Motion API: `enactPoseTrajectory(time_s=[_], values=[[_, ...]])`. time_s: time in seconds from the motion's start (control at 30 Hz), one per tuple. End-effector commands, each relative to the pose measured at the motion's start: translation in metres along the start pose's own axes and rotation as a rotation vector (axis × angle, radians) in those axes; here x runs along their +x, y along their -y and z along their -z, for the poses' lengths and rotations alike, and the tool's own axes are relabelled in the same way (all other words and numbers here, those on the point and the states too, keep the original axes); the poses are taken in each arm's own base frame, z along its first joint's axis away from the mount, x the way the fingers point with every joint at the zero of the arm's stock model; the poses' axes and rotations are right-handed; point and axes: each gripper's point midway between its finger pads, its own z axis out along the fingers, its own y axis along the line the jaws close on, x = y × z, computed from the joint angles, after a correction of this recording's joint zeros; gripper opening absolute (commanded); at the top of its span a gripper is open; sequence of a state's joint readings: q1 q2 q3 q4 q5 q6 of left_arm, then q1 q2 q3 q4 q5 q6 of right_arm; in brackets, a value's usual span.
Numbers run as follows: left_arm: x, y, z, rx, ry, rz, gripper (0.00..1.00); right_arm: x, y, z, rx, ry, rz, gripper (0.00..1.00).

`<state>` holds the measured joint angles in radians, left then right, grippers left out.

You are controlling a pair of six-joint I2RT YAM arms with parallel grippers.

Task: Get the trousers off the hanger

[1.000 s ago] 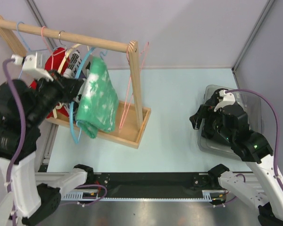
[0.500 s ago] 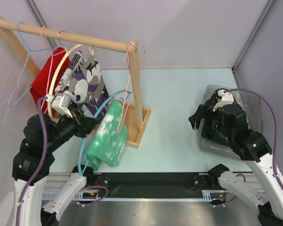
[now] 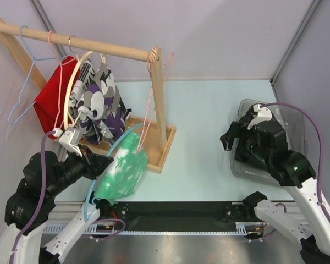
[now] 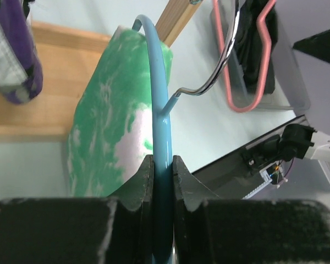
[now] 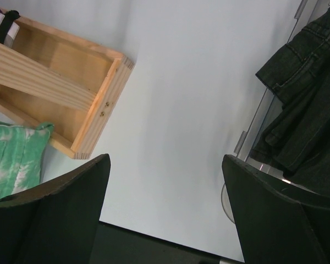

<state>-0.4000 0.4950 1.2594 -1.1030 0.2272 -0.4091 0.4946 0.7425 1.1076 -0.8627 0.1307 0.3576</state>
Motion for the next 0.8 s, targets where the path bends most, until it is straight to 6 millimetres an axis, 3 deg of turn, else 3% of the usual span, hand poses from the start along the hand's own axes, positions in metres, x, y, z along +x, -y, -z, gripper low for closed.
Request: enactPoseTrajectory(time_s=[0.0,0.1,0.27,0.47,0.67,0.77], values=[[-0.005,0.009,0.027,0.016,0.038,0.001,0.00,-0.013,-0.005,0.001,-0.014,0.031,0.016,0.89],[0.003,0.020,0.041,0.072,0.013,-0.010,0.00,-0.010,-0.005,-0.003,-0.012,0.024,0.017,0.89],[0.032,0.063,0.050,0.368,-0.132,-0.013,0.00,-0.006,-0.001,-0.006,0.002,0.017,0.023,0.89],[0.047,0.071,0.058,0.462,-0.202,-0.034,0.00,-0.007,0.003,0.000,0.013,0.026,0.039,0.89],[0.032,0.114,0.087,0.734,-0.190,-0.068,0.00,-0.006,0.006,0.003,0.026,0.033,0.041,0.89],[0.011,0.131,0.094,0.815,-0.134,-0.087,0.00,-0.006,0.006,0.003,0.023,0.032,0.039,0.89]])
